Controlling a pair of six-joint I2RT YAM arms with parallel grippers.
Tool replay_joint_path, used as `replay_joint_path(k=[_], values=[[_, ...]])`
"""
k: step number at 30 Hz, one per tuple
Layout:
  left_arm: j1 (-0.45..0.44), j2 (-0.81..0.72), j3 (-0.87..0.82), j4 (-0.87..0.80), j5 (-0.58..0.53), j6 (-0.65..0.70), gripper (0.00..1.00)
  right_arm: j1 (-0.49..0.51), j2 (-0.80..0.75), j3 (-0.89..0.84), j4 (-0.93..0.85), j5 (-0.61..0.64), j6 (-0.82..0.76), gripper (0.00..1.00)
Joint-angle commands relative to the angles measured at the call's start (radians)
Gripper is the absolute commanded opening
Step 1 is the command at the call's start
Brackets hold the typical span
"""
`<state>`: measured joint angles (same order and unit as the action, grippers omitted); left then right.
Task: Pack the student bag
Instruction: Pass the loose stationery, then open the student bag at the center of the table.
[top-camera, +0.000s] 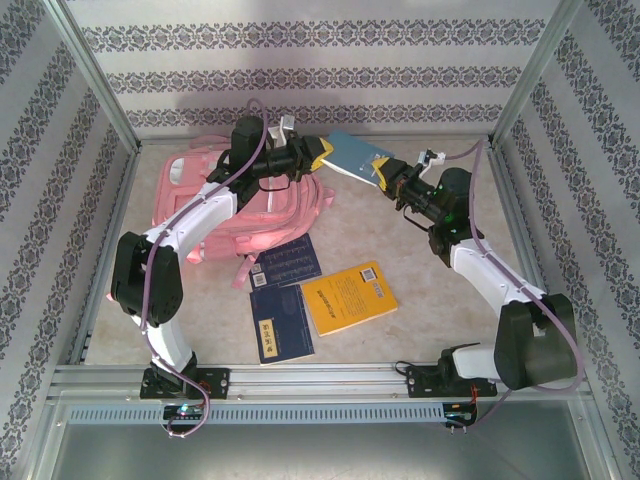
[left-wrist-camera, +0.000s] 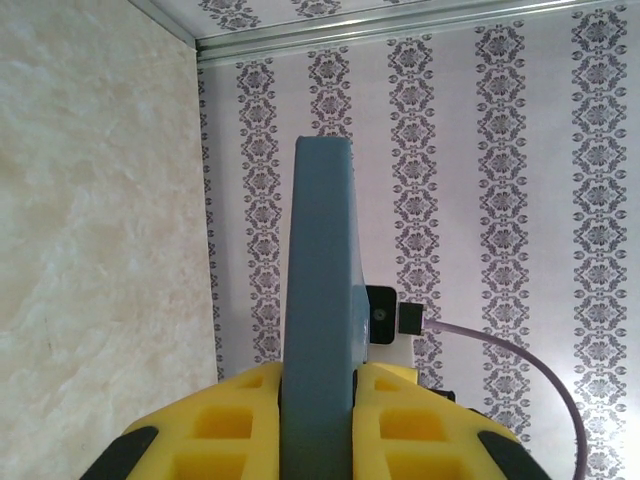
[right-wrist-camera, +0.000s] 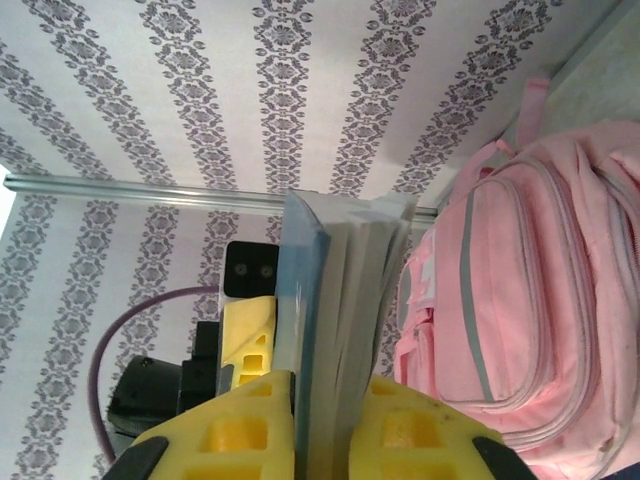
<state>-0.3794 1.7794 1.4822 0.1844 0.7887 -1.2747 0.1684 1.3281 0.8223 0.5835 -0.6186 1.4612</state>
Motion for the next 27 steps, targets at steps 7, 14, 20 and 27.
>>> replay_joint_path(k=[7, 14, 20, 27], values=[[0.009, -0.033, 0.184, -0.657, -0.224, 0.499, 0.51, -0.104, -0.164, 0.044, -0.475, 0.07, -0.345, 0.0], [0.027, 0.117, 0.397, -0.984, -0.452, 0.73, 0.53, -0.102, -0.176, 0.075, -0.737, 0.16, -0.547, 0.0], [0.061, 0.246, 0.564, -1.128, -0.565, 0.813, 0.5, -0.082, -0.203, 0.089, -0.788, 0.195, -0.637, 0.0], [0.105, 0.301, 0.577, -1.159, -0.647, 0.846, 0.5, -0.074, -0.183, 0.086, -0.792, 0.179, -0.641, 0.0]])
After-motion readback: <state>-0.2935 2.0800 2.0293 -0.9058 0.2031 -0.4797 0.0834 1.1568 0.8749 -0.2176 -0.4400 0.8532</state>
